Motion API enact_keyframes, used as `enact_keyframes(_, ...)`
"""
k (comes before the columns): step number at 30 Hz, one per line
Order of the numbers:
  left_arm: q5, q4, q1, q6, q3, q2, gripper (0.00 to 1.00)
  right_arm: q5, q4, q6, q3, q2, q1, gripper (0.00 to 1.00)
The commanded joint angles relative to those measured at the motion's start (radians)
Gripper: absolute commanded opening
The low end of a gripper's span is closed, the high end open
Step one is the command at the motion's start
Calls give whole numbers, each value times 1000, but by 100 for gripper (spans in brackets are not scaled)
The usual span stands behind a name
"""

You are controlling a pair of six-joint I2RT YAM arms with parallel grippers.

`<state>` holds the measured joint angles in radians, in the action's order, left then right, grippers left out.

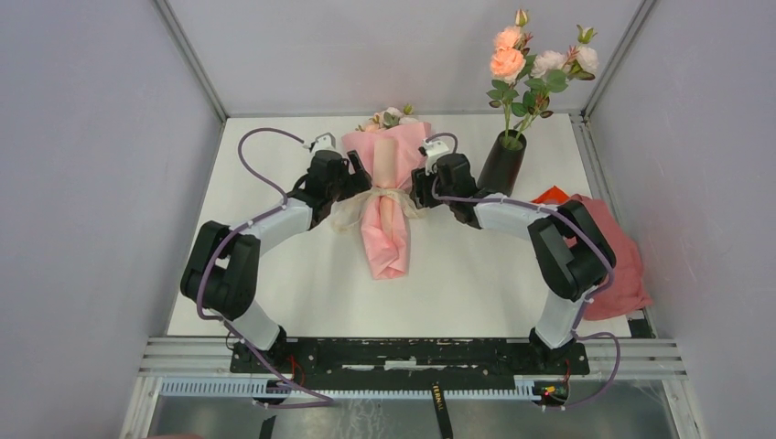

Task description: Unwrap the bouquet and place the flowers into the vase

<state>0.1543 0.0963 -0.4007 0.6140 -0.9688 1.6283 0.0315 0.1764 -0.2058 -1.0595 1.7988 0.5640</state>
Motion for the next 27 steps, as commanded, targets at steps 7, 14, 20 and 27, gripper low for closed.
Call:
enact_keyframes(7,-59,67,-36,43,-96,70,90,122,120,-73,-9,110,-53,58)
enact_keyframes(14,-70,-3,-94,17,-284,199,90,135,140,-75,22,127,-53,58)
enact_keyframes(20,-57,-53,-104,12,-372,306,89,124,134,-65,38,129,-52,47)
enact_keyframes(27,-4,-90,-103,30,-388,404,85,129,123,-63,35,132,-53,6)
